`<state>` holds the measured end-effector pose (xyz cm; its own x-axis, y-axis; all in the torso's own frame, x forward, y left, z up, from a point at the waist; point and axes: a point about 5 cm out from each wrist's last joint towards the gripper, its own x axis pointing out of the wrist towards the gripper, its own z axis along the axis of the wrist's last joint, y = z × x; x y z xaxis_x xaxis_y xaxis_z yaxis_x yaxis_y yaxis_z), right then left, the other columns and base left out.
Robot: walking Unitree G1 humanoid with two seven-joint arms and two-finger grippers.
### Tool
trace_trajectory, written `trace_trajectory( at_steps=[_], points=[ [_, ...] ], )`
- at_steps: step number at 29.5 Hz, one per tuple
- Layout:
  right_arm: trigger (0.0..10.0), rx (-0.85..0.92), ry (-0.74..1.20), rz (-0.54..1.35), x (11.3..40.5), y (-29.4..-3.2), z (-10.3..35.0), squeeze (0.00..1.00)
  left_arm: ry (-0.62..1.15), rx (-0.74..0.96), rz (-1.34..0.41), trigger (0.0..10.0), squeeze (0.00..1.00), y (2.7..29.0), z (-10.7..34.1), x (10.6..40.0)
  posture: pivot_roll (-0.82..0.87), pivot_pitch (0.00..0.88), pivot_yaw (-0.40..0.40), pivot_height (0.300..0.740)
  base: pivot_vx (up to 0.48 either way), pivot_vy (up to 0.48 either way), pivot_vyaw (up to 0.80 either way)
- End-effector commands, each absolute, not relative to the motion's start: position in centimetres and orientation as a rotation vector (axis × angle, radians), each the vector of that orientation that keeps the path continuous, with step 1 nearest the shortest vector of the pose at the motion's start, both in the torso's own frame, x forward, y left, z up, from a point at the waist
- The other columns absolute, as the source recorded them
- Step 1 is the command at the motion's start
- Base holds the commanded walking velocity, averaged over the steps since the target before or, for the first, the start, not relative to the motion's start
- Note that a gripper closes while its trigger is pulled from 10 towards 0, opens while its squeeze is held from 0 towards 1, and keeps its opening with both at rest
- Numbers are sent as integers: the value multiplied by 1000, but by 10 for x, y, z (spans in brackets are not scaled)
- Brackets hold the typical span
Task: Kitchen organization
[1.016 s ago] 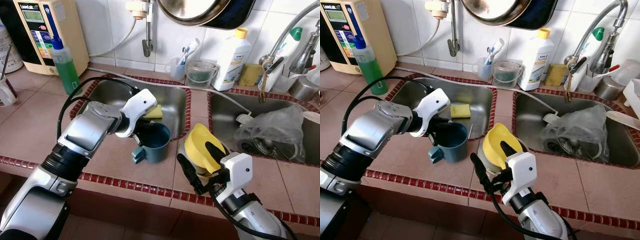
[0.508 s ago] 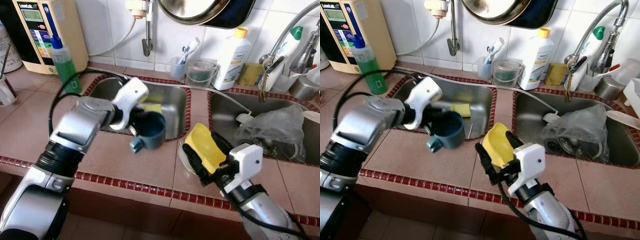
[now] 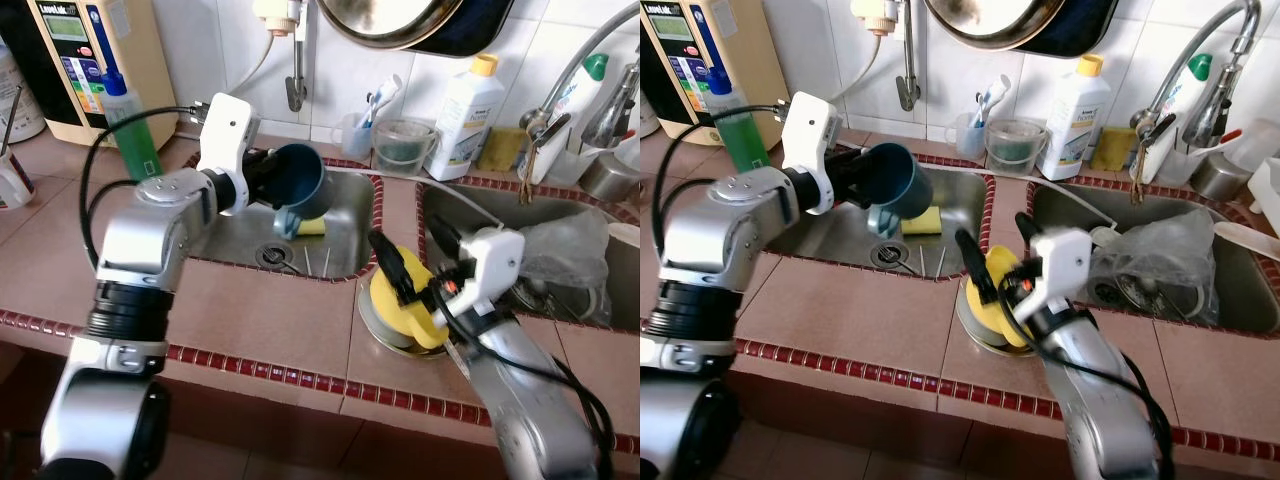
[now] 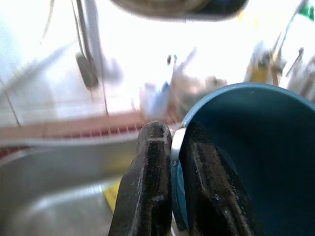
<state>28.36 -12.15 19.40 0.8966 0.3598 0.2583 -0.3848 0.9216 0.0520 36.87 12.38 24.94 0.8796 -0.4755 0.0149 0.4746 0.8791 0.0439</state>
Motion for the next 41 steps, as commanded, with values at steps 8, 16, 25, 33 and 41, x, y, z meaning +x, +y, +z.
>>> trace_trajectory(
  at_steps=[8,16,25,33,41],
  points=[
    [10000,-23,-172,172,323,-120,204,0,-203,-48,-345,10000,0,120,250,364,87,0,-81,740,0,0,0],
    [10000,-49,-134,111,331,-127,202,0,-285,-90,-291,10000,0,133,235,355,79,0,-80,740,0,0,0],
    [10000,-85,-297,72,304,-141,205,0,-257,-189,-284,10000,0,146,217,329,75,0,-70,740,0,0,0],
    [10000,0,-323,219,284,-135,199,0,-285,-70,-292,10000,0,149,208,310,71,0,-59,740,0,0,0],
    [10000,16,-345,173,275,-146,200,0,-254,-68,-256,10000,0,160,201,299,64,0,-47,740,0,0,0]
  ],
)
